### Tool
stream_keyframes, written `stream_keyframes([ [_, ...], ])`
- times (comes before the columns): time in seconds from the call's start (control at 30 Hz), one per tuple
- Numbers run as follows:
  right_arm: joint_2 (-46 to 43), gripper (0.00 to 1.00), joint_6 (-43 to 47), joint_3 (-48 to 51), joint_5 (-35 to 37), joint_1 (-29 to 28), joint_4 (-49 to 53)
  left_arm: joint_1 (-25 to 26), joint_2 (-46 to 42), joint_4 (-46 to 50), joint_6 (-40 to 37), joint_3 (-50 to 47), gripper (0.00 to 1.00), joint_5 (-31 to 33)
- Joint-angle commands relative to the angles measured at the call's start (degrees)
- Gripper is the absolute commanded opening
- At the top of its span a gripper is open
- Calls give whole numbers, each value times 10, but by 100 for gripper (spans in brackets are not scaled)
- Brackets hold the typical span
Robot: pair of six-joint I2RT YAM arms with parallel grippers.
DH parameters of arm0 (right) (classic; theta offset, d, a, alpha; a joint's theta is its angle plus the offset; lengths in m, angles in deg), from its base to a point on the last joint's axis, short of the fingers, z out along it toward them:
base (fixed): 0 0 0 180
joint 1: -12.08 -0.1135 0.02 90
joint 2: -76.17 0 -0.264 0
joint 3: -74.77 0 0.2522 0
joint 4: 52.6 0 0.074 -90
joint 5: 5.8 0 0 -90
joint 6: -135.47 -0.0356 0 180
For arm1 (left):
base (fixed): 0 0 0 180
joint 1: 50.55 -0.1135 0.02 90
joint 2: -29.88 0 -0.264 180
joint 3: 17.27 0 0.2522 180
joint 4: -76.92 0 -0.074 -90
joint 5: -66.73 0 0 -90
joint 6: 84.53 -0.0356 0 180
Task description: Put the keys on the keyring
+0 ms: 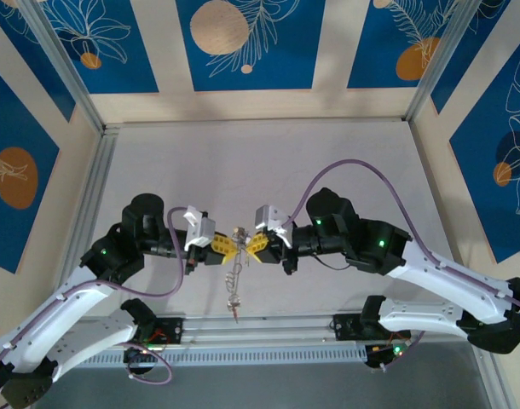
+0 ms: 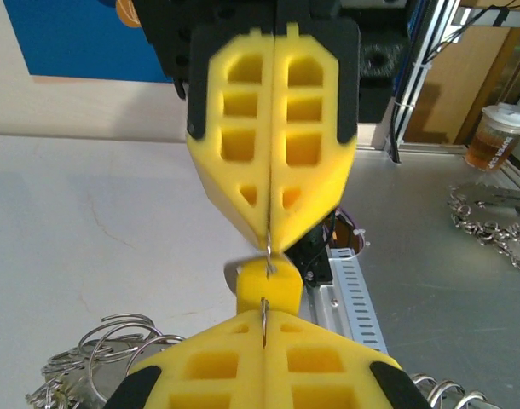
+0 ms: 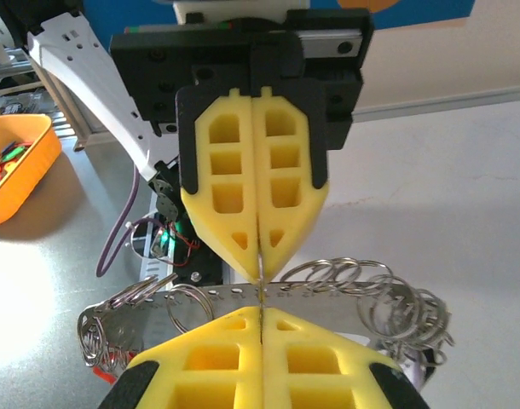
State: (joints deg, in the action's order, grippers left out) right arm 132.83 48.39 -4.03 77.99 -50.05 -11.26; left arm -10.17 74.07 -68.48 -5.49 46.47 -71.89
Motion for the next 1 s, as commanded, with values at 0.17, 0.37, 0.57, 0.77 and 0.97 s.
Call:
stream_keyframes([
  [0.17,1,0,-38,-58,92,-49,43,-31,-11,-14,-13,13,0,-101],
  [0.37,0,0,-2,-35,113,-62,19,-73,7,-37,0,41,0,-150],
  [0.57,14,0,2,-56,3,28,1,-85,32,-43,-5,73,0,-159],
  [0.77,54,0,4,-111,-36,66,19,-112,59,-178,92,55,0,-239],
  [0.97,69,0,-40,-131,-38,65,9,-126,88,-492,328,-4,0,-304],
])
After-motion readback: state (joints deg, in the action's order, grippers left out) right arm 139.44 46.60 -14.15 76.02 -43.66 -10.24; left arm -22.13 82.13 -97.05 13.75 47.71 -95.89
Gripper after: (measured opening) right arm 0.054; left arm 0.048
